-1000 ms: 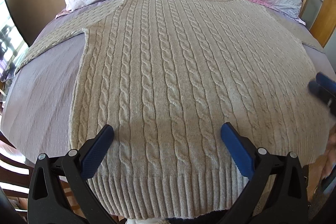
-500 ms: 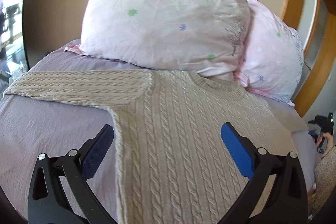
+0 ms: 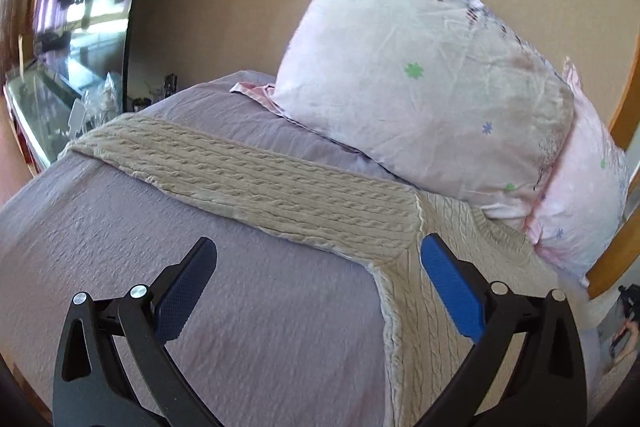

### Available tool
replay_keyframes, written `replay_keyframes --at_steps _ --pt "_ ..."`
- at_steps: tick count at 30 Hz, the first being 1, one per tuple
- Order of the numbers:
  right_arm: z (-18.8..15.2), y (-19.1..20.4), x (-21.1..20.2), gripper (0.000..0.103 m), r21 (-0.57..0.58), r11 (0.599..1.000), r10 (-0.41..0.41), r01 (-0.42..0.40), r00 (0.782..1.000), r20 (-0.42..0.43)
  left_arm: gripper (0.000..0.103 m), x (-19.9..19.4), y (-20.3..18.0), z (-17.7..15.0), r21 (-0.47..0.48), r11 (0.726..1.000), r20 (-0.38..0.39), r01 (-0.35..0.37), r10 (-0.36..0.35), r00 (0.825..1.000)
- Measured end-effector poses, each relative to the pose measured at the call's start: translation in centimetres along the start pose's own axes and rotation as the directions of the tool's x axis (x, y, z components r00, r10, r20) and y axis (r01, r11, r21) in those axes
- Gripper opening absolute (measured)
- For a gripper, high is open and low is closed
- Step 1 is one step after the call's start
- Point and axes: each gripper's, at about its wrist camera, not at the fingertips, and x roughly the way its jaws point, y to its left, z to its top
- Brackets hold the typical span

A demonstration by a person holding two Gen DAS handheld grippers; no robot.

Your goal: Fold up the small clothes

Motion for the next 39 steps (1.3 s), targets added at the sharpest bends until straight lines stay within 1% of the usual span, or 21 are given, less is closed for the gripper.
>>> replay_keyframes --at_steps 3,5,6,7,8,9,10,11,13,18,22,24,25,27,28,29,31,33,35,37,39 --pt "-3.5 11.1 -2.6 0.007 -0.237 0.941 0.234 -0.240 0.971 -0.055 0.102 0.7 3.3 0.8 -0.173 0.985 -0.010 0.014 -0.016 1.000" --pt "-8.1 17.9 -3.3 0.010 -0.366 0.835 0.365 -0.412 0.911 -0.193 0.102 1.1 4.8 1.1 -0.248 0.969 -0.025 0.009 -0.016 1.000" --pt "-10.9 20.9 -3.1 0.013 -0.414 0.763 0.402 -0.497 0.866 -0.299 0.102 1.3 5.4 1.2 -0.275 0.961 -0.028 0.002 -0.010 1.000" --pt "-13.9 23.4 -2.7 0.023 -0.448 0.690 0.403 -0.569 0.815 -0.415 0.102 1.5 6.0 1.3 -0.297 0.955 -0.028 -0.005 -0.003 1.000" --pt "-16.7 25.1 -2.4 0.041 -0.463 0.637 0.382 -0.616 0.774 -0.505 0.102 1.6 6.6 1.4 -0.316 0.949 -0.028 -0.015 0.006 1.000" --pt "-18.8 26.3 -1.8 0.047 -0.476 0.604 0.355 -0.639 0.751 -0.557 0.102 1.7 7.1 1.5 -0.335 0.942 -0.026 -0.026 0.018 0.999" --pt "-20.0 26.7 -1.9 0.053 -0.486 0.589 0.347 -0.645 0.746 -0.568 0.102 1.7 7.7 1.7 -0.353 0.935 -0.020 -0.033 0.028 0.999" --pt "-20.3 26.6 -2.0 0.058 -0.484 0.589 0.356 -0.647 0.746 -0.563 0.102 1.7 8.5 1.8 -0.374 0.926 -0.016 -0.042 0.039 0.999" --pt "-19.5 25.1 -2.1 0.070 -0.439 0.643 0.378 -0.628 0.758 -0.532 0.099 2.1 10.1 2.3 -0.428 0.902 -0.019 -0.053 0.050 0.999" --pt "-15.1 20.2 -2.0 0.072 -0.309 0.784 0.377 -0.538 0.808 -0.452 0.083 3.2 14.0 3.5 -0.568 0.821 -0.017 -0.062 0.064 0.998" --pt "-13.5 17.6 -2.3 0.074 -0.268 0.829 0.361 -0.490 0.836 -0.413 0.077 4.2 16.6 5.4 -0.646 0.761 -0.003 -0.066 0.084 0.996" --pt "-13.3 16.6 -2.4 0.075 -0.257 0.836 0.366 -0.485 0.842 -0.397 0.075 5.1 17.7 6.6 -0.657 0.750 -0.003 -0.072 0.092 0.996" --pt "-13.1 16.3 -2.5 0.076 -0.253 0.839 0.367 -0.482 0.844 -0.391 0.069 5.4 18.2 7.1 -0.665 0.743 -0.002 -0.071 0.094 0.996" --pt "-12.9 15.7 -2.7 0.076 -0.251 0.843 0.366 -0.476 0.848 -0.383 0.046 6.2 18.9 8.0 -0.671 0.734 -0.032 -0.105 0.113 0.993" --pt "-12.8 15.4 -2.8 0.076 -0.253 0.843 0.365 -0.474 0.851 -0.379 0.024 6.5 18.7 8.2 -0.670 0.733 -0.046 -0.117 0.116 0.992" --pt "-12.6 15.2 -3.0 0.076 -0.259 0.844 0.362 -0.470 0.855 -0.372 0.015 6.6 17.9 8.6 -0.657 0.745 -0.047 -0.117 0.115 0.992" --pt "-12.2 14.9 -3.4 0.076 -0.278 0.845 0.354 -0.457 0.868 -0.349 0.009 6.4 13.6 10.3 -0.541 0.839 -0.003 -0.066 0.076 0.997" --pt "-11.8 14.8 -3.5 0.076 -0.279 0.846 0.359 -0.454 0.872 -0.333 0.009 6.2 7.0 11.4 -0.372 0.928 0.031 0.033 -0.023 0.999" --pt "-11.7 14.9 -3.5 0.077 -0.266 0.847 0.369 -0.460 0.869 -0.329 0.009 6.2 -1.1 11.1 -0.183 0.969 0.018 0.165 -0.165 0.986" --pt "-11.9 15.3 -3.1 0.077 -0.247 0.843 0.387 -0.478 0.858 -0.339 0.009 6.4 -10.0 8.6 0.007 0.944 -0.049 0.331 -0.330 0.943" --pt "-12.4 16.0 -2.3 0.077 -0.214 0.834 0.415 -0.508 0.834 -0.364 0.009 7.3 -18.2 4.0 0.152 0.864 -0.188 0.481 -0.452 0.872"
